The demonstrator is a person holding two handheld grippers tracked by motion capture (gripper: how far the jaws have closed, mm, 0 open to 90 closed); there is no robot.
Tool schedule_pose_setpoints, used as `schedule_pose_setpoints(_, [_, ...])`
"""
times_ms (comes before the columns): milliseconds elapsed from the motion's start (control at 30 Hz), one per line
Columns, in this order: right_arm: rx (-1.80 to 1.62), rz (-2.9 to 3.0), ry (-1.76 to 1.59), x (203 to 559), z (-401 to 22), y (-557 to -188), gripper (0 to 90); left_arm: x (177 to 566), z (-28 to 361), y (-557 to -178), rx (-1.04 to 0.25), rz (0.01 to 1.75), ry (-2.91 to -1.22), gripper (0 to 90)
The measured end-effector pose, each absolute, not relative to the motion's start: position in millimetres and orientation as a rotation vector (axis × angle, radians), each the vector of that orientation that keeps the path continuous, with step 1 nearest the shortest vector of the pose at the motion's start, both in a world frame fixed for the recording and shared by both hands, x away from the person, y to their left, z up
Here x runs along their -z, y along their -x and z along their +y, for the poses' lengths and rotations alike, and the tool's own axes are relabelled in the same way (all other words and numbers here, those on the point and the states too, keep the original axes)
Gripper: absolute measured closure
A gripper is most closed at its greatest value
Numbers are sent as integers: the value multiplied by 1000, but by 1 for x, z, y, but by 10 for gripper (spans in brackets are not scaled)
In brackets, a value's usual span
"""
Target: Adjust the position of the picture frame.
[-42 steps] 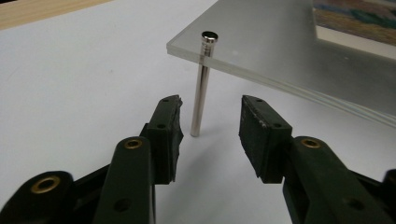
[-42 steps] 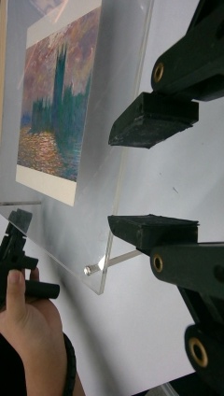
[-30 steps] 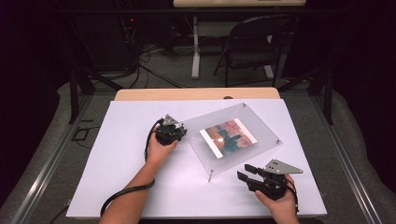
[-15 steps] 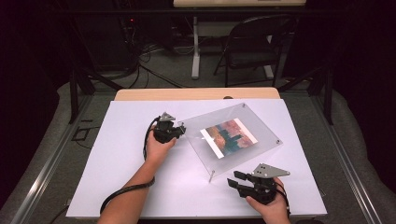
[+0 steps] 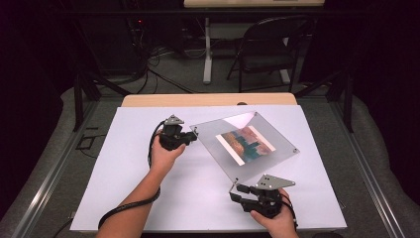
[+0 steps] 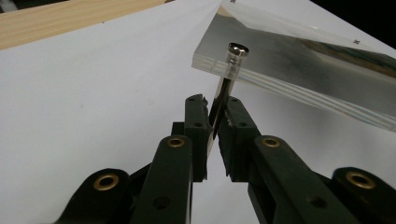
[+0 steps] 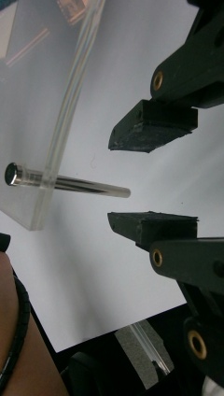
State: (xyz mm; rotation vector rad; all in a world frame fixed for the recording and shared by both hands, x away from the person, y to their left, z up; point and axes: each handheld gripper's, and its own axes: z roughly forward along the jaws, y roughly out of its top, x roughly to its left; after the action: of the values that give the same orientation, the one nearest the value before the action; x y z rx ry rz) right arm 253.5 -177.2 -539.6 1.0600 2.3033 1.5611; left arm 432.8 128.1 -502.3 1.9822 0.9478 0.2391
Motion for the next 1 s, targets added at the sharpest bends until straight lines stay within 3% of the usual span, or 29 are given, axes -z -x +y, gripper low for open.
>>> schedule_pose_setpoints(233, [-1556, 2304, -1048, 539, -172, -255, 699, 504, 131, -425, -222, 938, -1972, 822])
schedule_pose_setpoints(367, [-1597, 2301, -1048, 536, -173, -253, 845, 507, 132, -421, -216, 934, -1971, 823])
schedule_pose_setpoints(1000, [-1656, 2229, -1135, 521, -202, -259, 853, 487, 156, -377, -240, 891, -1925, 848])
